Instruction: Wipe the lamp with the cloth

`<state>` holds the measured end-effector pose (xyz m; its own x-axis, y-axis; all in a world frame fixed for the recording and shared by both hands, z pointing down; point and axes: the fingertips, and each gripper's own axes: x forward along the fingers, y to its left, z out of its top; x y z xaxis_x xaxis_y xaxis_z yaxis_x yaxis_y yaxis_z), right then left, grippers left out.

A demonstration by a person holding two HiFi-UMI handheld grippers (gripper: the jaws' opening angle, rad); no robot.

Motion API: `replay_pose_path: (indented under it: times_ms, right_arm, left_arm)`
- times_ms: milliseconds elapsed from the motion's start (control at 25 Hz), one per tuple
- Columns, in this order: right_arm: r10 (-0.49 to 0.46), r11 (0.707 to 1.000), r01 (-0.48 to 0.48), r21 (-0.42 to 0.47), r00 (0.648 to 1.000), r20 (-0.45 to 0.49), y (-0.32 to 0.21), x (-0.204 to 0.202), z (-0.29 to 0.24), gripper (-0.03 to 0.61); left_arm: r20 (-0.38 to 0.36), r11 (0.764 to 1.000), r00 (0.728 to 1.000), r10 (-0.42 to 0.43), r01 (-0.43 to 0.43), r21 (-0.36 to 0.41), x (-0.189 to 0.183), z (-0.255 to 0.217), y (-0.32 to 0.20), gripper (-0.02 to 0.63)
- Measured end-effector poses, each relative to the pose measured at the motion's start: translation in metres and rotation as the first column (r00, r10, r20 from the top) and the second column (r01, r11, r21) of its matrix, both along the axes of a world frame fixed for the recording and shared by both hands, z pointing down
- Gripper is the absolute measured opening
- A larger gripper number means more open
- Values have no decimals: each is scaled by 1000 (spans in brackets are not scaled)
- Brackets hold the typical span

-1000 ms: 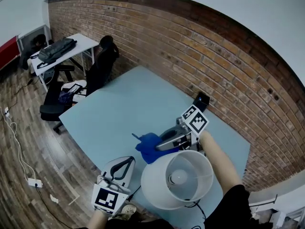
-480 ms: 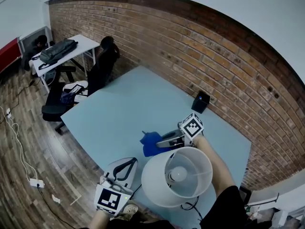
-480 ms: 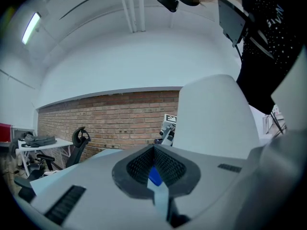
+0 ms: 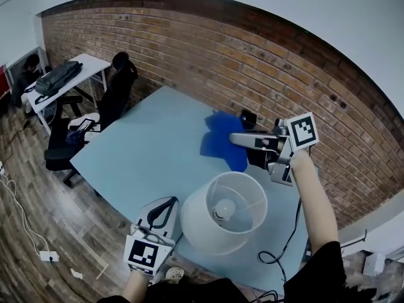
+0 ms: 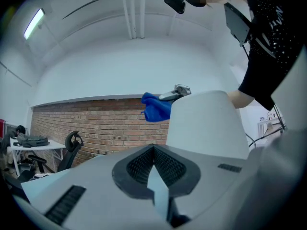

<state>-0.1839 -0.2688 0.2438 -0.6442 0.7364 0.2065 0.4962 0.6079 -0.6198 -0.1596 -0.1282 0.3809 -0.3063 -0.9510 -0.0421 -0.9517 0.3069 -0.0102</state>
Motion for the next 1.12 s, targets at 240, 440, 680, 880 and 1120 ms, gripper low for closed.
replay_pose_path:
  times_ms: [240,440,680,880,1120]
  right_arm:
    - [209,977,-215,12,962,178,42,49,-68,64]
    - [258,962,-273,26,933,250,85,89,-73,64]
    - [329,871,-412,266,893,305,121,117,-44,63]
    - [388,822,-482,303,864,320,150,128,-25,64]
    - [527,668,-638,383,769,362,167,126,0,64]
  left_arm:
    - [16,999,999,36,-36,4,0,-8,9,8]
    - [17,995,995,99,-99,-4,-1,-6,14,8]
    - [14,980,980,196,-196,-18,0,7,4,9]
    - [22,962,962,273,-273,-19,2,7,-8,9]
    - [53,926,925,376,-374,-41,0,-3,-1,9]
